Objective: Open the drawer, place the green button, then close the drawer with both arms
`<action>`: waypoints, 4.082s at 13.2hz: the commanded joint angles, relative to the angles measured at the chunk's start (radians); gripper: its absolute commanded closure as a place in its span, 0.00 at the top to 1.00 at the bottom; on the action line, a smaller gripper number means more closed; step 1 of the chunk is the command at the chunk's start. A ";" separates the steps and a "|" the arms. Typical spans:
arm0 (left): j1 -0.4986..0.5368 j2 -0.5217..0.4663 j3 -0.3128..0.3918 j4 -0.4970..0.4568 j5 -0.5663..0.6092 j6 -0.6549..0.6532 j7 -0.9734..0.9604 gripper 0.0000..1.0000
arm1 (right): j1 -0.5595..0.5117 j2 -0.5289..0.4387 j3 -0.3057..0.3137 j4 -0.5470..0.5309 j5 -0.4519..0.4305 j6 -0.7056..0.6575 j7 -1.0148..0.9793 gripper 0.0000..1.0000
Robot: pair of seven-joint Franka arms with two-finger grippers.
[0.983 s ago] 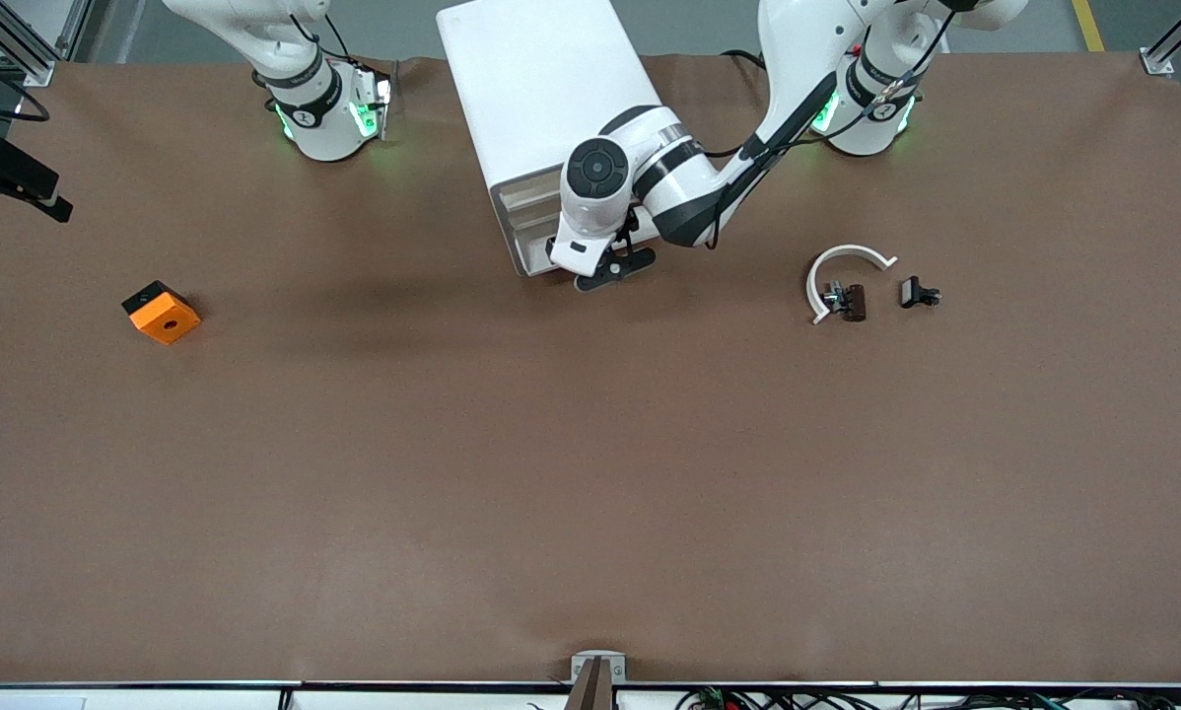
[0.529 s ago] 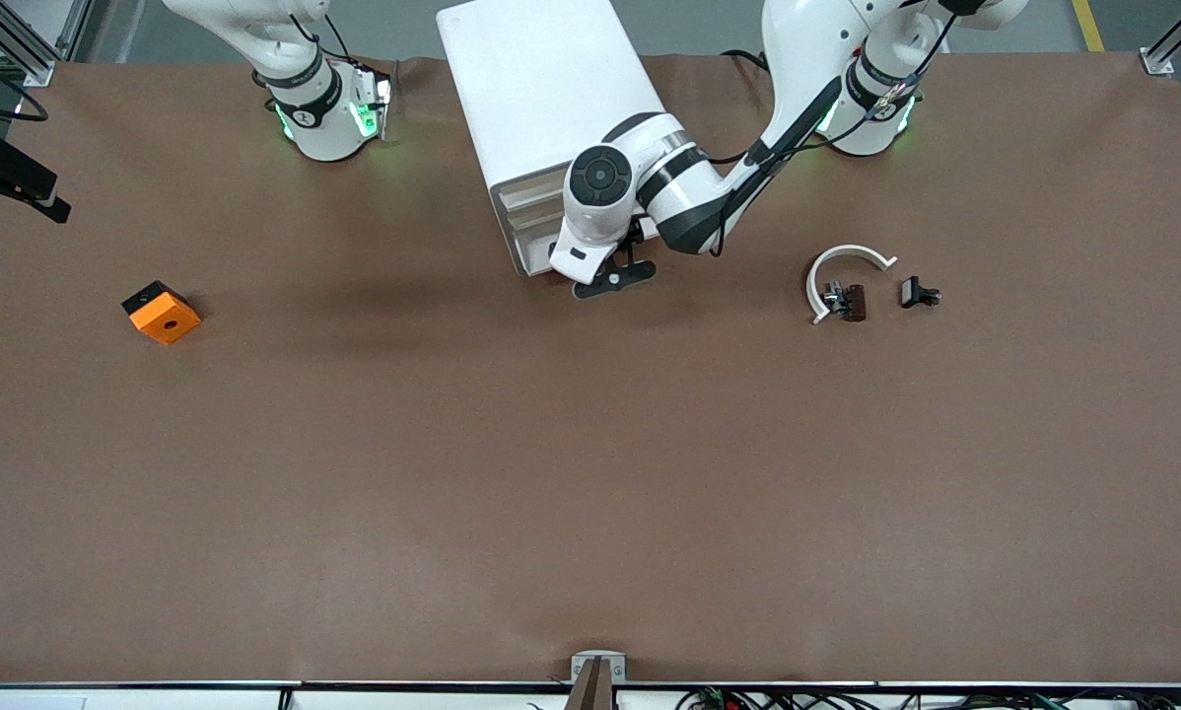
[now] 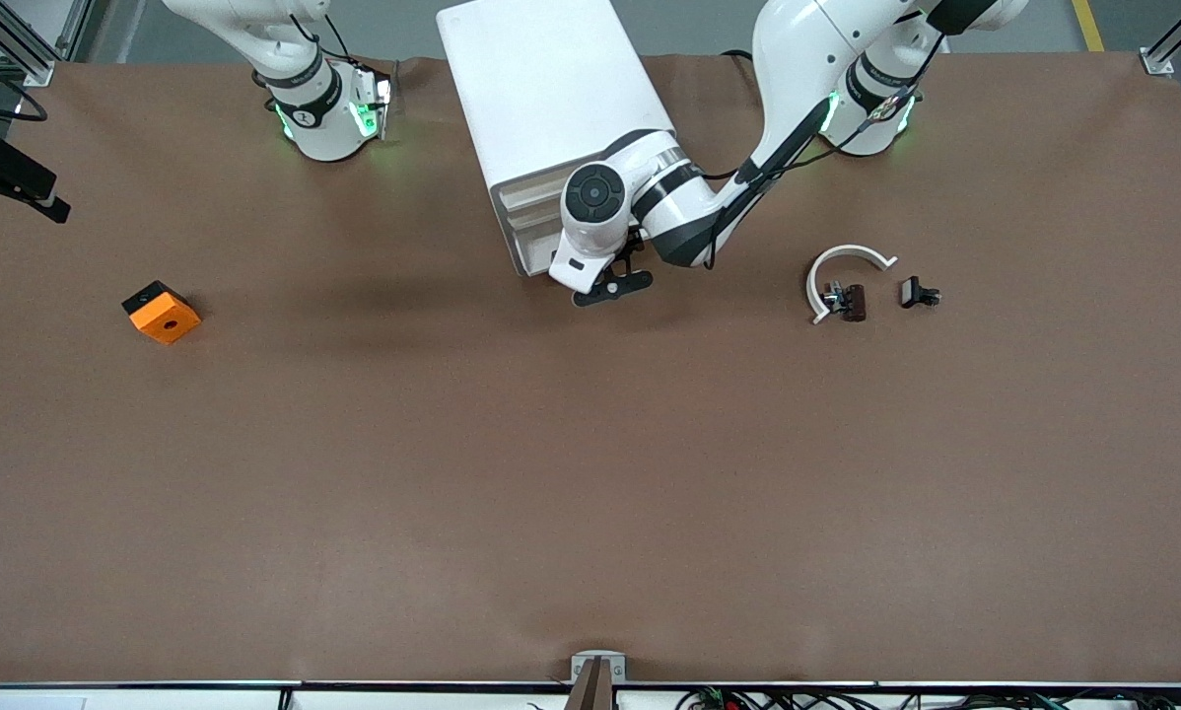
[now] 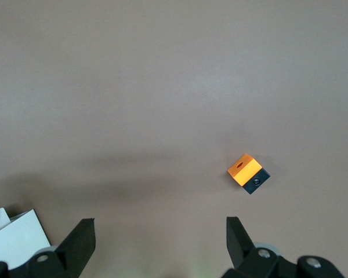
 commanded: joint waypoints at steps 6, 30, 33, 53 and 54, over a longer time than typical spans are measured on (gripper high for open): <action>-0.037 0.021 -0.007 0.023 -0.008 -0.006 -0.053 1.00 | -0.010 -0.021 0.008 -0.017 0.003 0.008 -0.006 1.00; 0.061 0.008 0.013 0.115 -0.076 -0.072 -0.006 1.00 | -0.010 -0.021 0.009 -0.018 0.005 0.014 -0.006 1.00; 0.157 -0.036 0.011 0.108 -0.071 -0.144 0.108 1.00 | -0.006 -0.021 0.011 -0.017 0.005 0.015 -0.006 1.00; 1.052 -0.533 -0.012 0.016 -0.068 -0.456 1.269 1.00 | 0.006 -0.019 0.011 -0.017 0.005 0.014 -0.004 1.00; 1.069 -0.551 -0.010 0.016 -0.082 -0.459 1.294 1.00 | 0.006 -0.019 0.011 -0.017 0.005 0.014 -0.004 1.00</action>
